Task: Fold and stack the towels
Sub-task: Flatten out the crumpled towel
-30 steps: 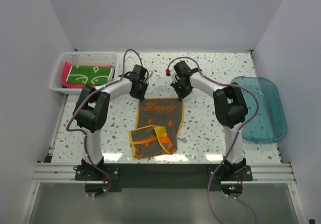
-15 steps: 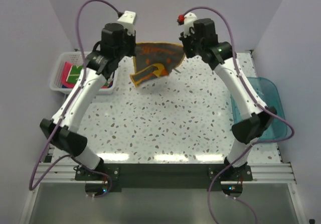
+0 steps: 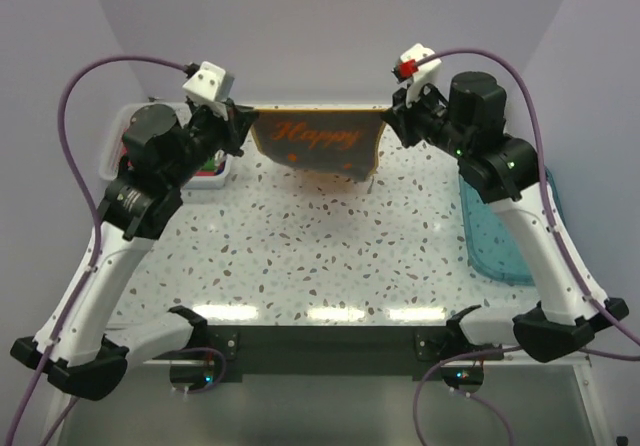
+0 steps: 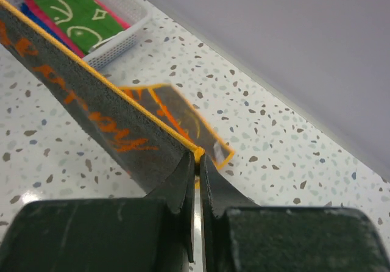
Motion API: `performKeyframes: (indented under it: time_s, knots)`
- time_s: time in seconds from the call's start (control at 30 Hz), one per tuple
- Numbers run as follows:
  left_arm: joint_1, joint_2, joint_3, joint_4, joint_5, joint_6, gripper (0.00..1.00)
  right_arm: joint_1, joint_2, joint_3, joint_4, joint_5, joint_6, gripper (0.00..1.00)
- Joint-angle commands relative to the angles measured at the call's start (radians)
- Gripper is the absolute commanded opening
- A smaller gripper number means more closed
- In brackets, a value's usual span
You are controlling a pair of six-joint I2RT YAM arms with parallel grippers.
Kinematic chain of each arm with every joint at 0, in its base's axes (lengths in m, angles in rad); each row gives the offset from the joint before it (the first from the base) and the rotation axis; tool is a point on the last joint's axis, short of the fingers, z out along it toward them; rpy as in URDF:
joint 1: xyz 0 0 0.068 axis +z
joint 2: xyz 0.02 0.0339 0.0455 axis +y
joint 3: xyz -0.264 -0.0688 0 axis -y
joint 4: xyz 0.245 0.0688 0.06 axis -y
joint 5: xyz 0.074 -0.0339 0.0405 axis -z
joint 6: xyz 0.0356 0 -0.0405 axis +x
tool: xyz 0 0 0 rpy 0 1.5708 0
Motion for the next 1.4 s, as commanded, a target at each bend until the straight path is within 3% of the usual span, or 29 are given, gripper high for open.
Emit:
performKeyframes:
  time_s: [0.0, 0.2, 0.4, 0.63, 0.83, 1.03, 1.23, 1.37]
  knots:
    - [0.000, -0.113, 0.005, 0.029, -0.002, 0.030, 0.00, -0.014, -0.119, -0.015, -0.044, -0.016, -0.043, 0.00]
    - [-0.003, -0.185, 0.066, -0.032, 0.027, -0.010, 0.00, -0.014, -0.180, 0.069, -0.133, -0.028, -0.041, 0.00]
    - [-0.003, -0.118, 0.073, -0.046, -0.010, -0.061, 0.00, -0.014, -0.118, 0.089, -0.102, 0.028, -0.026, 0.00]
    - [0.011, 0.186, 0.089, 0.011, -0.246, -0.032, 0.00, -0.019, 0.127, 0.091, -0.004, 0.179, -0.046, 0.00]
    - [0.069, 0.502, 0.099, 0.156, -0.286, -0.006, 0.00, -0.050, 0.400, 0.146, 0.111, 0.188, -0.061, 0.00]
    - [0.140, 0.714, 0.155, 0.249, -0.265, 0.011, 0.00, -0.070, 0.642, 0.275, 0.154, 0.156, -0.107, 0.00]
    - [0.157, 0.763, 0.152, 0.266, -0.206, 0.030, 0.00, -0.073, 0.729, 0.275, 0.148, 0.145, -0.141, 0.00]
    - [0.157, 0.717, 0.090, 0.237, -0.150, 0.010, 0.00, -0.071, 0.696, 0.220, 0.076, 0.111, -0.140, 0.00]
